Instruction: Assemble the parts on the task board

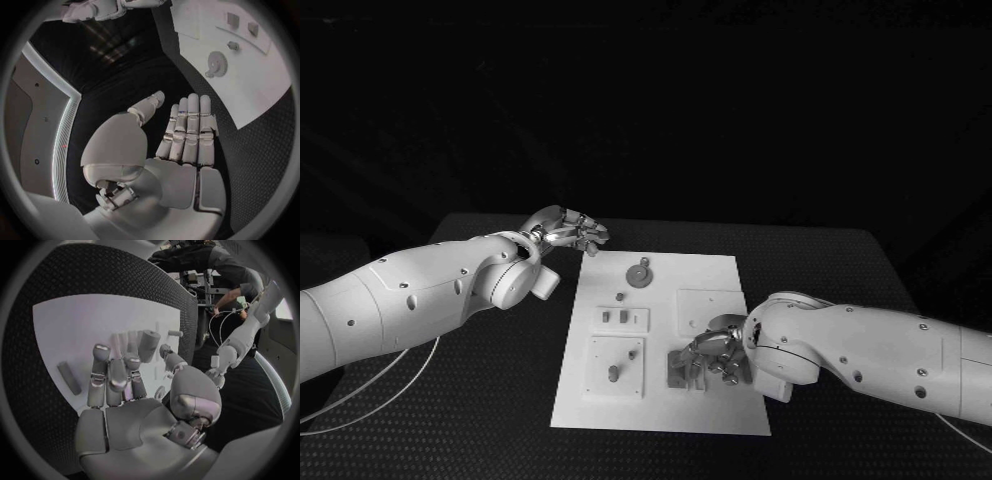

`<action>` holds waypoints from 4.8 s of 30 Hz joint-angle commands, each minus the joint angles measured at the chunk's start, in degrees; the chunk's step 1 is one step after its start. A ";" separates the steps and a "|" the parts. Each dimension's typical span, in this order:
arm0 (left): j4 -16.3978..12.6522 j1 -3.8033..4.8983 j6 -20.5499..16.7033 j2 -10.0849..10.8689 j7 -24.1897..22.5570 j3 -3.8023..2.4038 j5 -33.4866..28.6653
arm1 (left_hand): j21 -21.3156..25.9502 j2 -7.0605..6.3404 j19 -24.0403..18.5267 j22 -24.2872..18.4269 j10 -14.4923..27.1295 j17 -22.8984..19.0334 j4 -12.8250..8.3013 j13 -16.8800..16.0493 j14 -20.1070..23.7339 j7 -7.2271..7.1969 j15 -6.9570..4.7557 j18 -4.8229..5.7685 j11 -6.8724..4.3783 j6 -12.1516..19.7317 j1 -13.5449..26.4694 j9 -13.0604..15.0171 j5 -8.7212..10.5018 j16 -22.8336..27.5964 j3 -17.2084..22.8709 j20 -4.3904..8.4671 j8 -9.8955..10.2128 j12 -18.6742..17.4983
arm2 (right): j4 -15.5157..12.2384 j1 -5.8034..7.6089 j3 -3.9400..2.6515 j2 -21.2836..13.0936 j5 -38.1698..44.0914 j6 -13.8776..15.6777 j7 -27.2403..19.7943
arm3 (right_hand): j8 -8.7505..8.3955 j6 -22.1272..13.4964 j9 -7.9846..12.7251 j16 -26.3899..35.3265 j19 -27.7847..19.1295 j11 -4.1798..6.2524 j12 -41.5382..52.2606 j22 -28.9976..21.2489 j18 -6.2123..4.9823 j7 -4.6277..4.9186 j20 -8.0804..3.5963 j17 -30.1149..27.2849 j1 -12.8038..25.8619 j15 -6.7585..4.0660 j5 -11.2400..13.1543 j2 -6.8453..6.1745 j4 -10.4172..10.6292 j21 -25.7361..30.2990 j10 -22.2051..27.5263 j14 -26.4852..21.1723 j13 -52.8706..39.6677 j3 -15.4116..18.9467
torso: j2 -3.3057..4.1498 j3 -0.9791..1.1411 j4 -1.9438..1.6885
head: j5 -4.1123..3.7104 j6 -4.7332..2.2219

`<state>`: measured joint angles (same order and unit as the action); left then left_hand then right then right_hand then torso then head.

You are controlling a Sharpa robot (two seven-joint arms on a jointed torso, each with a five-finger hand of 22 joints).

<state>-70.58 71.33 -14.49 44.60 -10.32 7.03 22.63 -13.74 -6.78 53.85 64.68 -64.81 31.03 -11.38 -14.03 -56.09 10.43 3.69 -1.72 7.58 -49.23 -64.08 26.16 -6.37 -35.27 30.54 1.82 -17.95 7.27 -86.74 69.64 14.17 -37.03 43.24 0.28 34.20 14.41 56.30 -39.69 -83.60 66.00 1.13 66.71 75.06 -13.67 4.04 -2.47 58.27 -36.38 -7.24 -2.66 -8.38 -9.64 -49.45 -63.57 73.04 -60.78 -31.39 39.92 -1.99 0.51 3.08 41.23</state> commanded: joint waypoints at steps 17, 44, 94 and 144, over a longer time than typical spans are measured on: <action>-0.06 0.06 0.53 -0.02 -0.51 -0.03 -0.36 | 0.23 0.06 0.45 0.08 0.33 0.14 0.32 0.09 -0.45 -0.09 0.05 -0.97 -0.19 0.19 0.47 -0.09 -0.33 0.27 0.06 0.12 -0.25 0.26 | -2.96 -0.05 0.00 -2.46 7.54 -2.28 -6.62 | 0.01 1.27 -0.98 0.01 0.51 0.12 0.32 0.85 -1.33 1.11 -0.44 -0.05 -5.02 -0.07 -0.06 -3.26 -1.42 -0.24 0.06 -0.12 0.06 -1.83 | -0.01 0.04 0.03 | -0.02 -0.06; -0.15 0.06 0.61 0.11 -0.50 -0.03 -0.36 | 0.28 0.11 0.46 0.12 0.31 0.29 0.38 0.09 -0.49 -0.11 0.05 -0.97 -0.20 0.15 0.47 -0.09 -0.33 0.38 0.06 0.12 -0.27 0.30 | -2.62 -0.42 0.00 -1.23 11.06 -2.47 -3.00 | 1.28 5.25 -1.84 -0.60 2.67 1.59 1.17 0.44 -1.33 -0.43 -0.99 2.06 -8.72 -1.42 -0.06 1.35 -3.96 -0.36 -3.40 3.13 0.40 -0.05 | -0.01 -0.01 -0.04 | -0.09 0.04; -0.18 0.06 0.68 0.26 -0.59 -0.03 -0.39 | 0.39 0.24 0.48 0.20 0.31 0.57 0.57 0.10 -0.53 -0.13 0.05 -0.97 -0.22 0.12 0.54 -0.10 -0.33 0.61 0.09 0.13 -0.30 0.37 | -3.61 0.06 -0.01 -4.21 11.78 1.11 -7.32 | 0.04 5.81 -1.07 -1.04 3.04 1.83 0.68 0.65 -1.33 -0.59 -1.19 2.78 -9.92 -1.73 -0.06 4.70 -6.95 -0.24 -4.62 3.48 0.17 2.62 | -0.03 0.13 0.07 | -0.15 -0.30; -0.48 0.05 0.92 0.67 -1.01 -0.02 -0.40 | 0.53 0.08 0.44 0.29 0.34 0.87 0.68 0.13 -0.52 -0.13 0.08 -0.94 -0.21 0.13 0.70 -0.13 -0.31 0.89 -0.05 0.10 -0.30 0.41 | -1.44 0.07 0.06 -10.07 19.50 -6.60 -0.89 | 0.01 5.42 -2.36 -0.51 3.19 1.49 0.36 0.45 -1.33 -0.30 -0.87 1.57 -5.93 -1.30 -0.06 1.19 -4.15 0.59 -4.76 3.22 -0.07 1.02 | -0.04 -0.04 0.31 | -0.62 -0.32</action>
<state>-70.92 71.33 -14.36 45.37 -10.49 7.05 22.46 -13.52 -6.56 54.06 64.87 -64.81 31.82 -11.08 -13.99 -56.29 10.43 3.89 -2.10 7.58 -49.23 -63.86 26.12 -6.37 -34.60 30.55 2.03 -17.93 7.50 -88.27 69.80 14.24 -47.27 61.69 -5.20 33.23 14.59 61.37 -41.96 -84.26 68.98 2.86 67.38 75.06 -13.81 2.98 -3.37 59.88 -42.84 -8.67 -2.66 -7.24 -14.14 -49.24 -68.40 76.59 -60.91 -30.37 39.91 -2.01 0.71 2.46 40.86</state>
